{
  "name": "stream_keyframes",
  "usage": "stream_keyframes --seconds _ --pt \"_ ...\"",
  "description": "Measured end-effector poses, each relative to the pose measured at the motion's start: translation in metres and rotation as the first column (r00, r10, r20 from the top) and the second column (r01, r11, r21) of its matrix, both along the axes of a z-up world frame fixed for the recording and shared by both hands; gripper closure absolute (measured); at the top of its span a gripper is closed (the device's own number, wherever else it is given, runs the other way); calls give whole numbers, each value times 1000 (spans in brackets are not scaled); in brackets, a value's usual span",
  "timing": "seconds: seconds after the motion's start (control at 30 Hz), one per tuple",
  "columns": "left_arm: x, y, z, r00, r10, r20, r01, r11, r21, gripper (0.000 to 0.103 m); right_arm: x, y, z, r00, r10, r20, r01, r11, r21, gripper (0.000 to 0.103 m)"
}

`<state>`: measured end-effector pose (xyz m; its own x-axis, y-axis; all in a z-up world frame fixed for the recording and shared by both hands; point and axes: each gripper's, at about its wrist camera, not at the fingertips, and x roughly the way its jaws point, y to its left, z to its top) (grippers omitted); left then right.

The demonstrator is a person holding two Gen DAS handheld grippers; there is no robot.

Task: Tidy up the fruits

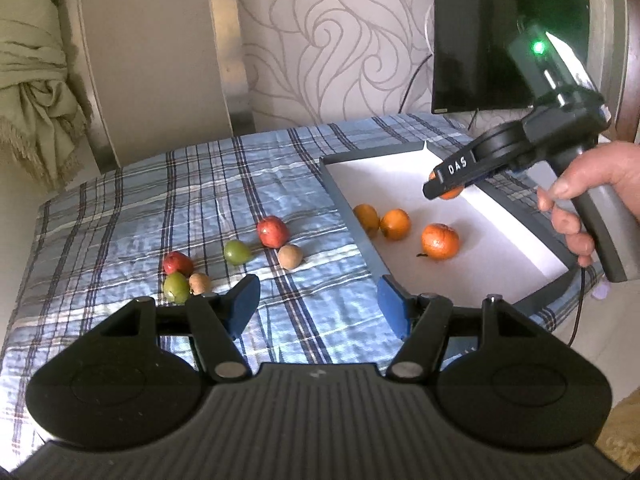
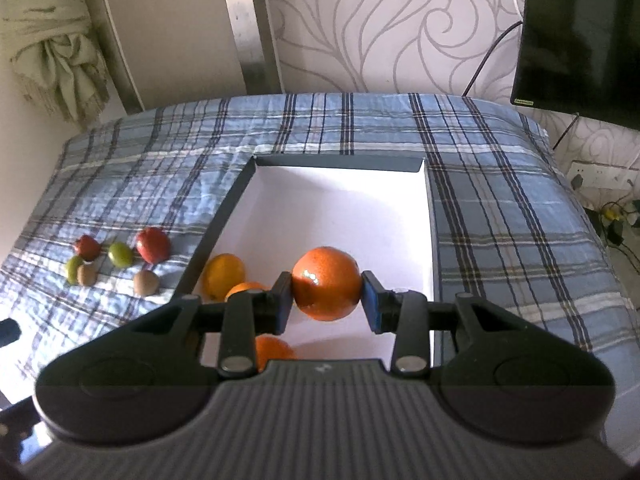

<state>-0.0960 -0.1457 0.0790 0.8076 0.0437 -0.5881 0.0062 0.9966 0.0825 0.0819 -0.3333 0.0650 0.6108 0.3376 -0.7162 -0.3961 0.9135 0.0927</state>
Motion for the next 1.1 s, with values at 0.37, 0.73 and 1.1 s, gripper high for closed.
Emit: stream_keyframes --seconds 0.37,0.73,1.1 --pt "13 3 -3 998 58 -38 -59 998 -32 32 9 -3 -1 1000 -13 -4 13 1000 -20 63" --pt "14 -1 -11 989 63 -133 -55 996 65 32 19 -10 -9 999 -40 -8 40 998 56 63" --pt "21 2 -11 988 86 -127 -83 996 36 31 27 -3 -9 1000 -11 -29 11 1000 4 63"
